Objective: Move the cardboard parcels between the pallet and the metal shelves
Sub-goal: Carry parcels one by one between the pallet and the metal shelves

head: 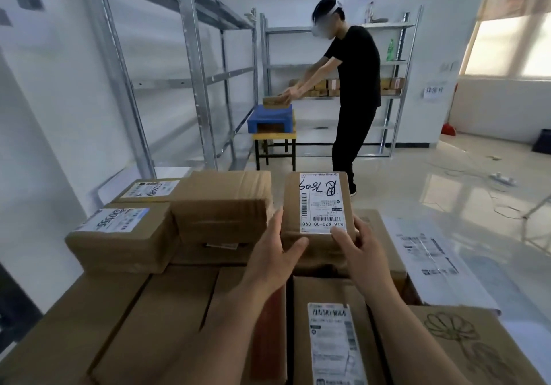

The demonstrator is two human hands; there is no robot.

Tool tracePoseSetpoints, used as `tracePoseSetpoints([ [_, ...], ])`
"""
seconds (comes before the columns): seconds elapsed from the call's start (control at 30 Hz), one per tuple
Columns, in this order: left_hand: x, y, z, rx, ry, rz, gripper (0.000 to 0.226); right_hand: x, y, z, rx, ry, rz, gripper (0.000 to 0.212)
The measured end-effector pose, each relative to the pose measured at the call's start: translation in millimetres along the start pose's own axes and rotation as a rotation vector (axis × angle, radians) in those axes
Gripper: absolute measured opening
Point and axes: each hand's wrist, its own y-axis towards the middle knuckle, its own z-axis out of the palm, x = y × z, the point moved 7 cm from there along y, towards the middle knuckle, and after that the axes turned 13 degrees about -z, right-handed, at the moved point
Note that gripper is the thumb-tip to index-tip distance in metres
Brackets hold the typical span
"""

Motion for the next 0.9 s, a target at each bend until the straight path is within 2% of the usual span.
tracePoseSetpoints([
  [0.13,9.2,25.6,10.0,-0.023,0.009,-0.060,0.076,-29.6,26.3,7.5,0.042,-0.023,0.068,0.055],
  [0.33,20.9,59.6,10.4,-0.107,0.081,-0.110,0.073,-49.7,63.9,21.7,0.081,0.008,0.092,0.050],
  [0.4,18.5,67.8,5.5,-0.185,0.265,-0.109,0.071,-54.4,74.4,26.7,0.091,0.008,0.097,0.050],
  [0.5,2.6,74.4,-9.4,-0.374,0.636,-0.013,0.066,-58.8,85.0,34.2,0.109,-0.024,0.105,0.053],
  [0.63,-7.8,79.4,-18.0,-0.470,0.847,0.089,0.053,-64.8,88.6,41.8,0.119,-0.072,0.166,0.056],
  [0.9,16.4,87.9,-21.4,-0.419,0.902,0.030,0.051,-64.2,90.1,50.1,0.113,-0.167,0.188,0.033],
])
